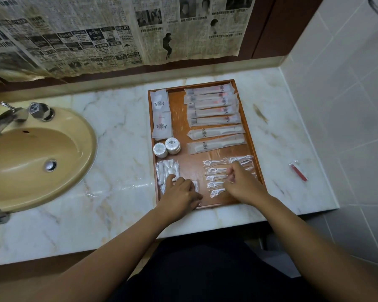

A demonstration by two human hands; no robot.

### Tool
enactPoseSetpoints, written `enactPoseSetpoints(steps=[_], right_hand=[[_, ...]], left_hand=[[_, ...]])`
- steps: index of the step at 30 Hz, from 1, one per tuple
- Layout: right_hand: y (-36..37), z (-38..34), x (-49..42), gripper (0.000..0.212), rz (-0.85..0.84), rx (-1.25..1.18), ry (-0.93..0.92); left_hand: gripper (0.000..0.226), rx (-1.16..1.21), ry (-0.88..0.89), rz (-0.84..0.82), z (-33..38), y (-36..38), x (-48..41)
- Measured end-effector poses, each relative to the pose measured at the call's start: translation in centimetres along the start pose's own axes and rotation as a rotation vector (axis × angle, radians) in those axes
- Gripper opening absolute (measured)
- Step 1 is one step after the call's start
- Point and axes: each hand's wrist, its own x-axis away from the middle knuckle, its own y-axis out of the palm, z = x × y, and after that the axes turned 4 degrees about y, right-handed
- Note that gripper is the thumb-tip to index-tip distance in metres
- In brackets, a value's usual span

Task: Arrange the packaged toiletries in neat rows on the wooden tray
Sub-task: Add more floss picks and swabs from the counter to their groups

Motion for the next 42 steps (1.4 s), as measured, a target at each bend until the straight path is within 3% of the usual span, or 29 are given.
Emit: enactPoseSetpoints(steps=[5, 7, 9, 16, 24, 26, 29, 33, 42], right_hand=[[-2.0, 1.4, -0.1, 0.009, -0.044, -0.128, 0.061], [-2.3, 1.7, 0.1, 0.007, -0.126, -0.292, 0.077], [-2.4, 2.0, 0.3, 0.018, -0.188, -0.409, 0.073], [-1.9, 1.9, 0.4, 0.042, -0.281, -0.465, 0.059], [-1.3, 1.1, 0.9, 0.018, -0.081, -0.214, -0.121], [-1.1, 1.1, 1.1, 0.027, -0.064, -0.195, -0.127], [-0.9, 0.8, 1.2, 0.043, -0.043, -0.317, -0.087], [-1.0, 0.2, 1.5, 0.011, -0.061, -0.548, -0.007], [-0.6, 1.6, 1.3, 0.006, -0.044, -0.058, 0.053]], left_hand=[[0.02, 0.001, -0.019, 0.029, 0.2, 0.1, -0.2], [0.02, -0.017, -0.018, 0.022, 0.2, 0.2, -0.2], [0.019, -0.01, -0.03, 0.02, 0.2, 0.2, -0.2], [0.016, -0.006, -0.058, 0.018, 0.4, 0.2, -0.3], [0.015, 0.006, -0.057, 0.053, 0.8, 0.3, -0.3], [0.014, 0.021, -0.061, 0.069, 0.9, 0.3, -0.5], [0.023, 0.1, -0.093, 0.115, 1.3, 0.0, -0.9], [0.023, 0.251, -0.206, 0.173, 2.1, -0.7, -2.1], [0.012, 0.215, -0.145, 0.054, 2.7, -0.4, -2.6]])
